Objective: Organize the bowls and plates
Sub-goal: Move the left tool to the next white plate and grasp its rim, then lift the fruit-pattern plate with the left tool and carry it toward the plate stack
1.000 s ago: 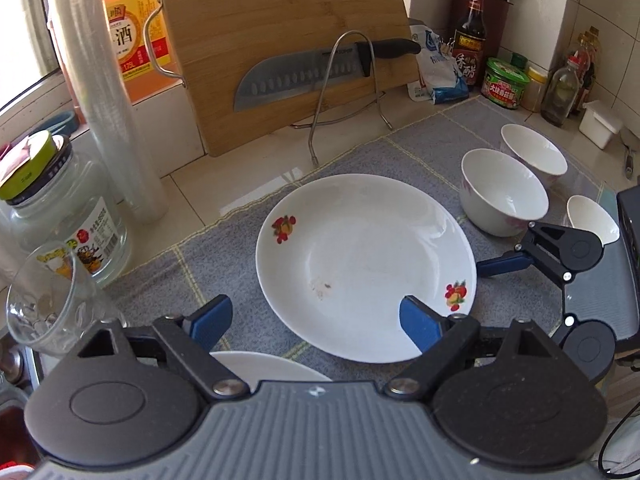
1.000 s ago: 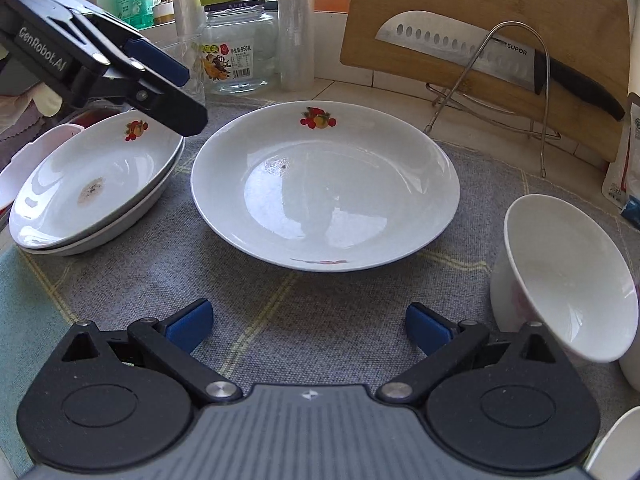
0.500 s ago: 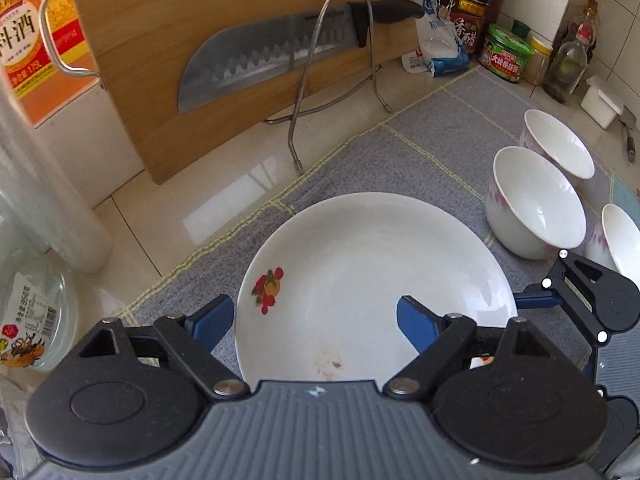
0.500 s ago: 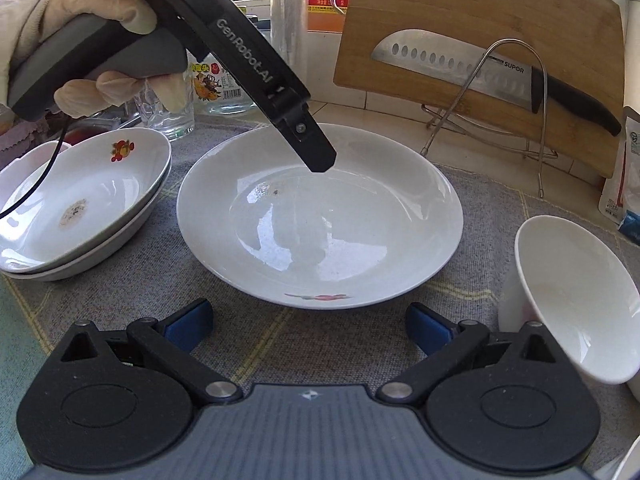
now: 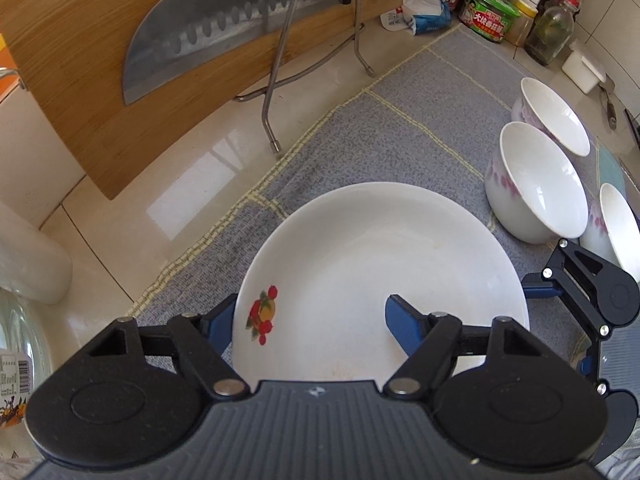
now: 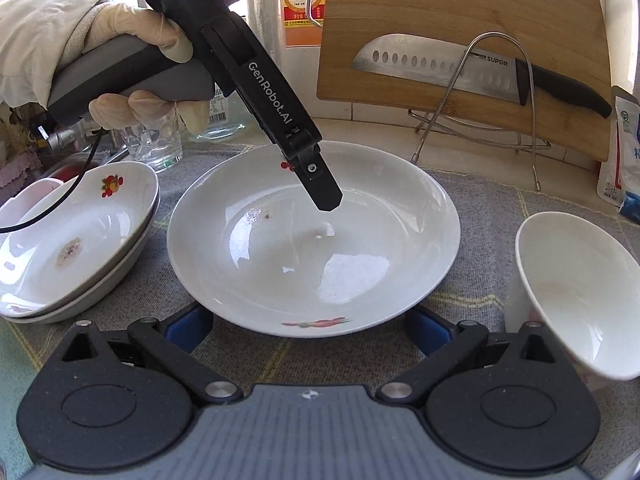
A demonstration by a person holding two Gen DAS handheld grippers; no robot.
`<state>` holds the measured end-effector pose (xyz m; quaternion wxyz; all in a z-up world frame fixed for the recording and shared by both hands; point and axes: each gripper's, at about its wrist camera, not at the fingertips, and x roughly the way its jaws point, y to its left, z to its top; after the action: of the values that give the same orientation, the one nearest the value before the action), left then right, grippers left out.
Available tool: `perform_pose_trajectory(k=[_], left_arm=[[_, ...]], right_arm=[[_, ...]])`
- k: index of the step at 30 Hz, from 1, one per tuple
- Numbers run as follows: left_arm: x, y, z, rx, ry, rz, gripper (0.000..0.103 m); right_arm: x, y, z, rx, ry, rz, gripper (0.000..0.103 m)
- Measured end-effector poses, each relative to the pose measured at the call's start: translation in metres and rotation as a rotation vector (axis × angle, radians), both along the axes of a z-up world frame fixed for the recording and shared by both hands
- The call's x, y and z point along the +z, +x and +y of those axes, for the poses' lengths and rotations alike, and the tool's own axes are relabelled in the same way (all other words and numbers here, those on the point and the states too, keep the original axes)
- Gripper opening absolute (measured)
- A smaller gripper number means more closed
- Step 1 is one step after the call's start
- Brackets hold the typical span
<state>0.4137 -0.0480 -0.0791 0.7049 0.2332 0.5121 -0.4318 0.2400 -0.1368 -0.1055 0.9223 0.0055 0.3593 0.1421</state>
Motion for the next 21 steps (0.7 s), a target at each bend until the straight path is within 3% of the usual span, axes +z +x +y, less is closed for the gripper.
perform_pose_trajectory(k=[21], left_arm=[[-0.0009, -0.0010, -0.0061, -0.041, -0.017, 0.013, 0.076]], right_arm=[[0.0063, 0.0024, 0.0029, 0.005, -0.015, 0.027, 0.103]])
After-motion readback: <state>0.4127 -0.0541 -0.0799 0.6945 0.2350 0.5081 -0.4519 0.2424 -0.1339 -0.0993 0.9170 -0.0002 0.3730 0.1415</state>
